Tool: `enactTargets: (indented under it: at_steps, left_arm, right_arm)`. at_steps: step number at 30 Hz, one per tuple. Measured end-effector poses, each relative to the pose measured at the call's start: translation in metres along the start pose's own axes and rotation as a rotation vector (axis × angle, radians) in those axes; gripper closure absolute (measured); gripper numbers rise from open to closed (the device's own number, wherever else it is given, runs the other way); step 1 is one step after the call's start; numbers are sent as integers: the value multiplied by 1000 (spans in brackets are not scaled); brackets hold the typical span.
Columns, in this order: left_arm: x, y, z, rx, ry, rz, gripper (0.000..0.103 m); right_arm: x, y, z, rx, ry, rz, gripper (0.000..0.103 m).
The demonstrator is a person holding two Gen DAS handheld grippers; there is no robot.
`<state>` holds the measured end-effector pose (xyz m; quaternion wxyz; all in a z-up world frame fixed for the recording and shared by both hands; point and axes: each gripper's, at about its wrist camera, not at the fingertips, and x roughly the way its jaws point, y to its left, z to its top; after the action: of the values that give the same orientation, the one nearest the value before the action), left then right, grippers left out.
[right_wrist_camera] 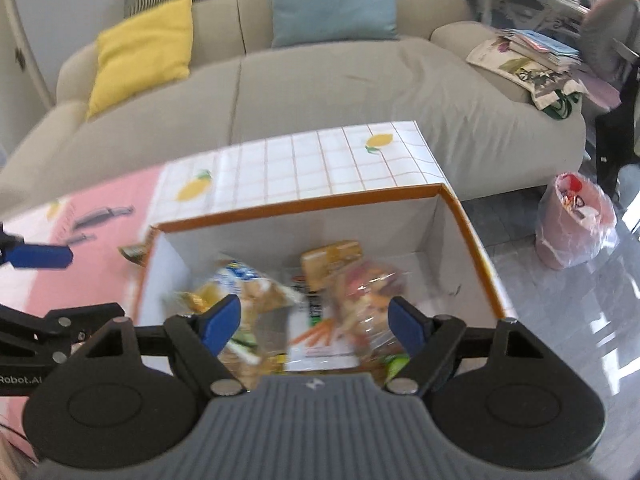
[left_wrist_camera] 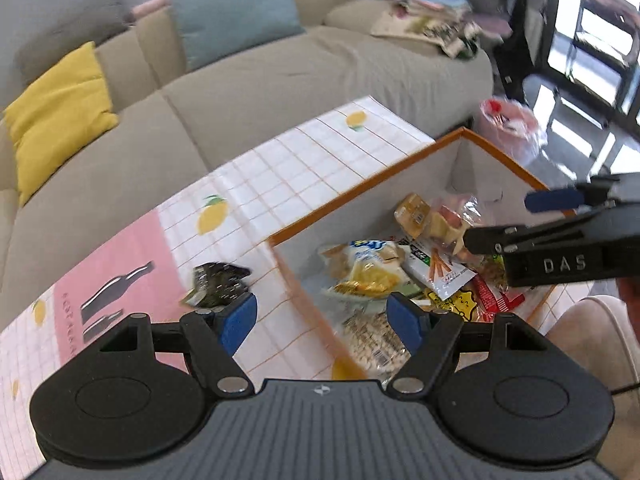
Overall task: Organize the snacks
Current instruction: 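Open both grippers to drop the potato-stick bag and dried-fruit bag, then withdraw both tools from the box toward the candy pack and green bag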
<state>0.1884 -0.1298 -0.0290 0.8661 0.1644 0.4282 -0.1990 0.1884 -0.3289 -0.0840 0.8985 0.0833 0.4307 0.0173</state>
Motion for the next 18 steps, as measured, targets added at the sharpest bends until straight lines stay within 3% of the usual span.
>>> enactTargets:
  at_steps: [10,18]
  left_arm:
    - [-40,54,-55,-210,-44,19,16]
    - [-47,94,-97,-357,-48,17,16]
  right_arm:
    - [-31,67,-31,17,-120,93,26]
    - [-31,131,-50,-99,-164,125,31]
